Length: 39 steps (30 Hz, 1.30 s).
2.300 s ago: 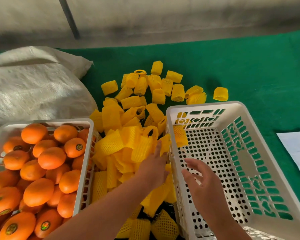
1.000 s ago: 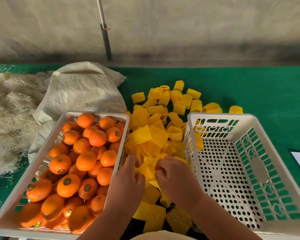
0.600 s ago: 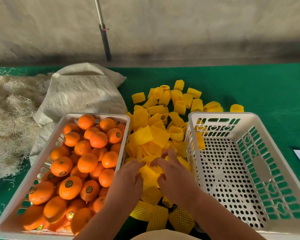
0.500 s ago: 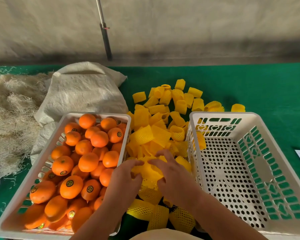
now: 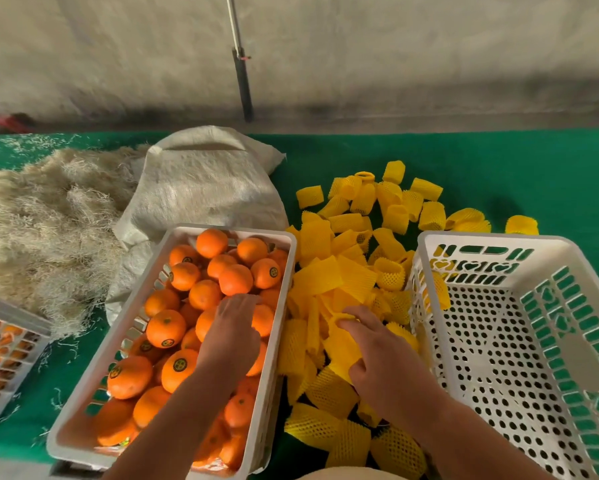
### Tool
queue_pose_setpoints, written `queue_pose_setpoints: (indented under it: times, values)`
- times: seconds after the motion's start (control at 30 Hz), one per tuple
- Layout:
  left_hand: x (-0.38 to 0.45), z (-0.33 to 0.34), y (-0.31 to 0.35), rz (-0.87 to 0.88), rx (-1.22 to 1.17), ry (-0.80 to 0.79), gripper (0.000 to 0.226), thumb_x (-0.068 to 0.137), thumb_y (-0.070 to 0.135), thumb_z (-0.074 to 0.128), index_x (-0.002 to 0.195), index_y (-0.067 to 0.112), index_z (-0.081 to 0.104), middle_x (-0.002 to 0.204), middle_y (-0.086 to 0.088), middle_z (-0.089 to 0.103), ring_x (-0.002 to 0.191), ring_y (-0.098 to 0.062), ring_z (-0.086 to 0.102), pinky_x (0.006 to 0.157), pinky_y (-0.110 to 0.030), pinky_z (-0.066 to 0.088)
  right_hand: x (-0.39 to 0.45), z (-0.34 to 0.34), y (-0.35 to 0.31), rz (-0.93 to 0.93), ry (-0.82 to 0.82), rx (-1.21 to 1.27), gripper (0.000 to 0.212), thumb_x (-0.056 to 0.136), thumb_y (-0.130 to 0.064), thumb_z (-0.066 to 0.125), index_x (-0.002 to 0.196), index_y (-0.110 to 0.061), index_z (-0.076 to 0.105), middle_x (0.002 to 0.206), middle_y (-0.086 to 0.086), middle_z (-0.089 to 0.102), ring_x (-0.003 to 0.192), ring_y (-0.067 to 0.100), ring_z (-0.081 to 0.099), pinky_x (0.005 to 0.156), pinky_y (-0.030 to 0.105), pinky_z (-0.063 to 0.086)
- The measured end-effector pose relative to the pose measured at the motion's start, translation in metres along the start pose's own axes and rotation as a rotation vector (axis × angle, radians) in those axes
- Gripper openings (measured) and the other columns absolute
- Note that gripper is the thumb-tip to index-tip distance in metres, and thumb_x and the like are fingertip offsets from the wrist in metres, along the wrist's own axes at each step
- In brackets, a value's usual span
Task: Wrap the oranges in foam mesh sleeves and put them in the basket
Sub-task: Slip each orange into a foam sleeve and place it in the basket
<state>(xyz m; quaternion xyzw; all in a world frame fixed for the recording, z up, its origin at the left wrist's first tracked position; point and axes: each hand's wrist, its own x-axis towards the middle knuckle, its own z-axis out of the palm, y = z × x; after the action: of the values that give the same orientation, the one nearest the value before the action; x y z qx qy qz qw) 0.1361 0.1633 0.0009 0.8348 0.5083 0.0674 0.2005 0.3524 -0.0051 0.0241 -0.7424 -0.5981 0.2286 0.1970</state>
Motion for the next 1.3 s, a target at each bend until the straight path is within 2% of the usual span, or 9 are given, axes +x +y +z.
queue_pose_setpoints:
  times: [0.1,0.23,0.67,0.77,0.87,1.0,1.13,1.2,1.3]
  values:
    - [0.016,0.014,-0.013,0.061,0.206,-0.110,0.071,0.094,0.019,0.067,0.157,0.026,0.035,0.160,0.003,0.033,0.150,-0.019,0.026,0.116,-0.032,0.036,0.001,0.002,-0.002,0.003,-0.013,0.004,0.065,0.091,-0.015,0.057,0.153,-0.030,0.045,0.162,-0.026,0.021,0.070,-0.012,0.043,0.069,0.004,0.040]
    - [0.028,0.028,-0.013,0.112,0.340,-0.089,0.061,0.089,0.029,0.068,0.145,0.026,0.045,0.141,0.004,0.047,0.133,-0.018,0.038,0.096,-0.029,0.049,0.003,0.003,-0.003,0.013,-0.024,-0.008,0.065,0.092,-0.016,0.056,0.154,-0.029,0.043,0.163,-0.023,0.021,0.072,-0.011,0.042,0.071,0.003,0.040]
    - [0.041,0.033,-0.021,0.079,0.435,-0.059,0.061,0.085,0.051,0.072,0.138,0.026,0.054,0.128,0.007,0.055,0.122,-0.016,0.045,0.079,-0.025,0.050,0.001,0.009,0.005,0.037,-0.012,-0.009,0.065,0.090,-0.017,0.054,0.152,-0.029,0.044,0.161,-0.021,0.025,0.075,-0.005,0.042,0.058,0.008,0.036]
    - [0.032,0.018,-0.019,-0.003,0.185,0.082,0.064,0.080,0.058,0.077,0.132,0.027,0.059,0.125,0.004,0.059,0.116,-0.018,0.054,0.072,-0.028,0.050,0.000,0.006,0.007,0.035,0.000,-0.009,0.065,0.090,-0.017,0.053,0.154,-0.029,0.042,0.162,-0.021,0.023,0.091,-0.002,0.051,0.065,0.005,0.035]
    - [0.013,-0.009,-0.009,-0.101,-0.347,0.205,0.058,0.075,0.069,0.077,0.123,0.039,0.062,0.112,0.015,0.065,0.100,-0.006,0.064,0.071,-0.033,0.058,0.000,0.000,0.009,0.055,0.011,0.003,0.066,0.092,-0.016,0.053,0.156,-0.027,0.040,0.165,-0.018,0.021,0.119,0.011,0.055,0.085,0.012,0.039]
    - [-0.017,-0.039,0.031,-0.089,-1.150,-0.229,0.048,0.082,0.060,0.080,0.123,0.037,0.069,0.124,0.004,0.071,0.114,-0.023,0.070,0.075,-0.047,0.064,0.002,-0.002,0.004,0.063,0.026,0.020,0.065,0.092,-0.015,0.055,0.155,-0.026,0.042,0.164,-0.017,0.023,0.114,0.013,0.057,0.078,0.013,0.036]
    - [-0.050,-0.037,0.076,-0.011,-1.152,-0.603,0.058,0.081,0.054,0.082,0.131,0.030,0.066,0.126,0.003,0.069,0.115,-0.030,0.070,0.083,-0.042,0.062,0.005,-0.004,-0.005,-0.093,0.052,0.010,0.051,0.088,-0.018,0.076,0.137,-0.017,0.060,0.153,-0.002,0.043,0.104,0.018,0.066,0.070,0.015,0.050]
    - [-0.060,-0.032,0.092,-0.065,-1.146,-0.630,0.059,0.075,0.056,0.087,0.127,0.035,0.067,0.118,0.005,0.071,0.109,-0.029,0.073,0.085,-0.043,0.063,0.003,-0.005,-0.001,-0.086,0.026,0.048,0.059,0.088,-0.031,0.079,0.141,-0.018,0.057,0.158,-0.001,0.038,0.111,0.022,0.066,0.081,0.029,0.056]
    - [-0.064,-0.025,0.102,-0.193,-1.191,-0.550,0.070,0.068,0.054,0.087,0.129,0.028,0.066,0.124,-0.004,0.067,0.106,-0.027,0.074,0.086,-0.045,0.063,-0.003,-0.006,0.007,-0.077,0.069,0.116,0.062,0.090,-0.036,0.076,0.145,-0.021,0.053,0.159,-0.005,0.036,0.120,0.020,0.061,0.091,0.031,0.054]
